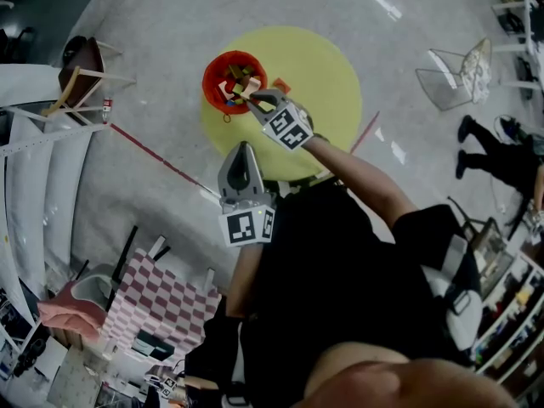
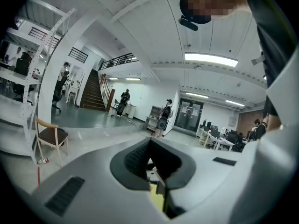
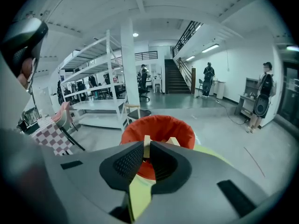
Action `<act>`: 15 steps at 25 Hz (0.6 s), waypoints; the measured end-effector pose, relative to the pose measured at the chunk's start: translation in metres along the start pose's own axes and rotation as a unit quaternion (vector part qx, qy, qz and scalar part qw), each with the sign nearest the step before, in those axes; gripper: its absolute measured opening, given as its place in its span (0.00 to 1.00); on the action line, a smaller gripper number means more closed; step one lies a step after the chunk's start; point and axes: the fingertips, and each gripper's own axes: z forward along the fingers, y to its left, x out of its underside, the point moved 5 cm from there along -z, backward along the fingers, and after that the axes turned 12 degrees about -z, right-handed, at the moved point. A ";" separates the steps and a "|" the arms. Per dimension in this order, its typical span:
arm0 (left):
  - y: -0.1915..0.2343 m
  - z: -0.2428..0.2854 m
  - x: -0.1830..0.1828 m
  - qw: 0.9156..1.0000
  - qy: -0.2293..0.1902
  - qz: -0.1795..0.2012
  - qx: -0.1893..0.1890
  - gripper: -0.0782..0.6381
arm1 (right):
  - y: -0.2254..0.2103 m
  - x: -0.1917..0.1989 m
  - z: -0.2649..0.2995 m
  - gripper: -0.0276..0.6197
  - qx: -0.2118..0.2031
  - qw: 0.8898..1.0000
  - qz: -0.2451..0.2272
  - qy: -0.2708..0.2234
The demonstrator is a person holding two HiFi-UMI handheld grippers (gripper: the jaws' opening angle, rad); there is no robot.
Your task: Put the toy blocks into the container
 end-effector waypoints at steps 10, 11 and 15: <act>0.002 0.002 0.001 1.000 0.001 -0.004 0.007 0.09 | -0.003 0.005 -0.009 0.11 0.017 1.000 0.016 -0.004; 0.002 0.002 0.000 1.000 0.001 -0.004 0.008 0.09 | -0.005 0.004 -0.014 0.11 0.022 0.999 0.021 -0.014; 0.001 0.005 -0.002 1.000 0.000 -0.014 0.010 0.09 | -0.011 0.008 -0.033 0.08 0.035 0.998 0.041 -0.039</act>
